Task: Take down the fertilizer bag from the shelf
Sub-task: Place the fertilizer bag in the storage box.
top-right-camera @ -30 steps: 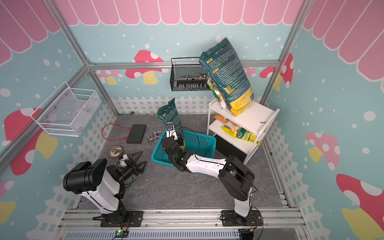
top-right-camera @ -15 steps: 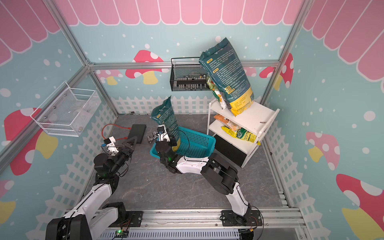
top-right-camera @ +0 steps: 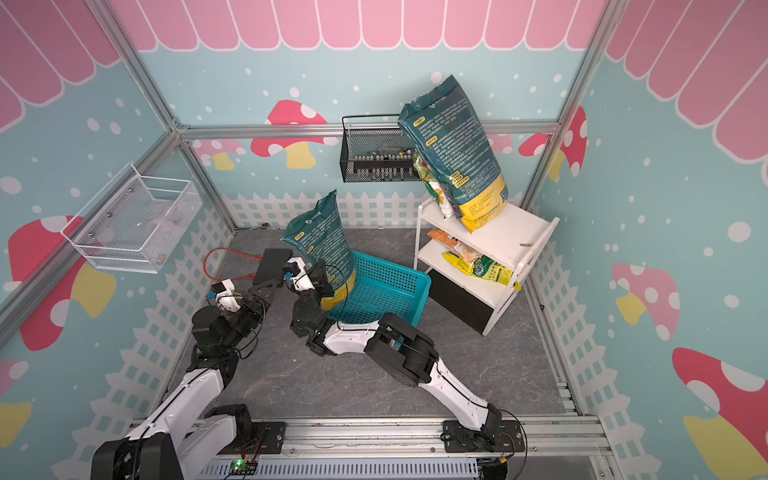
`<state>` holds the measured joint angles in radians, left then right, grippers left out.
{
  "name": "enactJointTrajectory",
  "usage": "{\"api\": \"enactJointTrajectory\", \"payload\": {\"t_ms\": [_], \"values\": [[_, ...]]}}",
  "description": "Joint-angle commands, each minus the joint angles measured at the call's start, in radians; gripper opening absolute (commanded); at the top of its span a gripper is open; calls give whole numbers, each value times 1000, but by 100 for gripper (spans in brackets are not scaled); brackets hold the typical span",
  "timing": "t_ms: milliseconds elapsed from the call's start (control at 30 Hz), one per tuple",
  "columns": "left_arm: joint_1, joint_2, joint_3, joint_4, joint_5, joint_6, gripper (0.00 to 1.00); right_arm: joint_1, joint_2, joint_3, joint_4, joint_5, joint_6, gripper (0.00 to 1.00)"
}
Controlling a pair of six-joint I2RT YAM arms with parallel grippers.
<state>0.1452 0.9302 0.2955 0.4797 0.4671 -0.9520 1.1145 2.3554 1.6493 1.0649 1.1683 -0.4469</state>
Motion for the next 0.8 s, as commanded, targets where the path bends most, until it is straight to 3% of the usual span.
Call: {"api": "enactJointTrajectory", "payload": {"t_ms": [0, 300, 367, 433, 467, 567, 767], "values": [[-3, -13, 13, -38, -33, 34, 99, 7, -109, -6, -96, -149, 153, 0], [-3, -10, 15, -35, -34, 33, 99, 16, -71, -35, -9, -136, 104, 2], [-4, -9, 16, -35, -34, 33, 99, 22, -70, -33, -31, -147, 103, 29], [-4, -8, 14, -35, -35, 35, 99, 31, -82, -36, -91, -182, 109, 77], [-3, -8, 14, -35, -37, 36, 99, 36, -93, -39, -126, -198, 120, 88], [-3, -11, 20, -47, -49, 45, 99, 47, -146, -53, -254, -265, 183, 98], [-3, -6, 14, -42, -67, 43, 99, 48, -314, -52, -617, -476, 378, 99]]}}
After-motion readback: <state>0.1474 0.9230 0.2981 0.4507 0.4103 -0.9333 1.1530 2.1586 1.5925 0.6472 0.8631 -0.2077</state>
